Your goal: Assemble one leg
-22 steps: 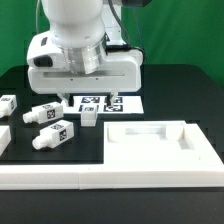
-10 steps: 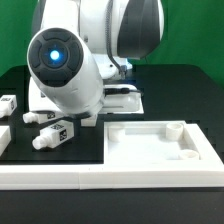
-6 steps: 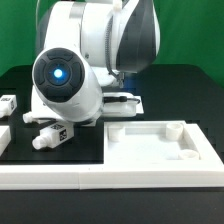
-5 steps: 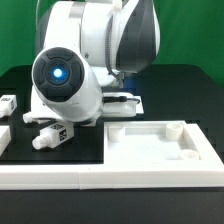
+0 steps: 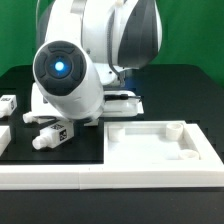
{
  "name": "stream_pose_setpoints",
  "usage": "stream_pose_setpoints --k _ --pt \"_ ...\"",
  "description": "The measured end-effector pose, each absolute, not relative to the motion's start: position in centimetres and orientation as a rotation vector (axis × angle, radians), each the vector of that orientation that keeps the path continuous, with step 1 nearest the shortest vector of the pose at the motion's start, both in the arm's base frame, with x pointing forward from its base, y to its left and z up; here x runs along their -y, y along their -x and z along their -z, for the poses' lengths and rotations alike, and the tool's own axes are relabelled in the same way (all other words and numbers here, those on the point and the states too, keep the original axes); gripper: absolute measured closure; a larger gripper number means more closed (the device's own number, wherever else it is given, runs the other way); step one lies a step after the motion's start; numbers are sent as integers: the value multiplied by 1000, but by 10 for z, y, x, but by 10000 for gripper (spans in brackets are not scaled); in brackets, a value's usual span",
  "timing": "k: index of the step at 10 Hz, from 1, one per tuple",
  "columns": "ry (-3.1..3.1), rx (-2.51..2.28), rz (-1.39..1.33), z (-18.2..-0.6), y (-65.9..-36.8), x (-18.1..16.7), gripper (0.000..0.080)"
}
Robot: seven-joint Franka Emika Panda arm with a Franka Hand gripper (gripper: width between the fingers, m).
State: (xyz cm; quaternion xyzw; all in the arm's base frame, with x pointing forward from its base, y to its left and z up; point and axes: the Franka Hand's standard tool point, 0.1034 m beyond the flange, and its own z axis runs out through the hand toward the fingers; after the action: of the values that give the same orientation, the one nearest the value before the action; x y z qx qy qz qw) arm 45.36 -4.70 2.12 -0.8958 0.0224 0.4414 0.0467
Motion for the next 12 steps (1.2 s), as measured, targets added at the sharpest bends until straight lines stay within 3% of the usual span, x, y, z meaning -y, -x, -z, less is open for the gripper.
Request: stream_pose_setpoints --k 1,2,4,5,6,9,12 --pt "2783 -47 -1251 -45 -472 42 515" --pt "2816 -27 -1169 -79 -481 31 515" --pt "2891 -38 -1007 -121 -506 9 515" --pt "2923 -33 -921 -127 -520 0 515" --pt "2963 -59 -782 -114 -530 2 515" --pt "3034 -72 -497 -114 -535 0 514" --pt "3075 -31 -70 -139 -591 -60 514"
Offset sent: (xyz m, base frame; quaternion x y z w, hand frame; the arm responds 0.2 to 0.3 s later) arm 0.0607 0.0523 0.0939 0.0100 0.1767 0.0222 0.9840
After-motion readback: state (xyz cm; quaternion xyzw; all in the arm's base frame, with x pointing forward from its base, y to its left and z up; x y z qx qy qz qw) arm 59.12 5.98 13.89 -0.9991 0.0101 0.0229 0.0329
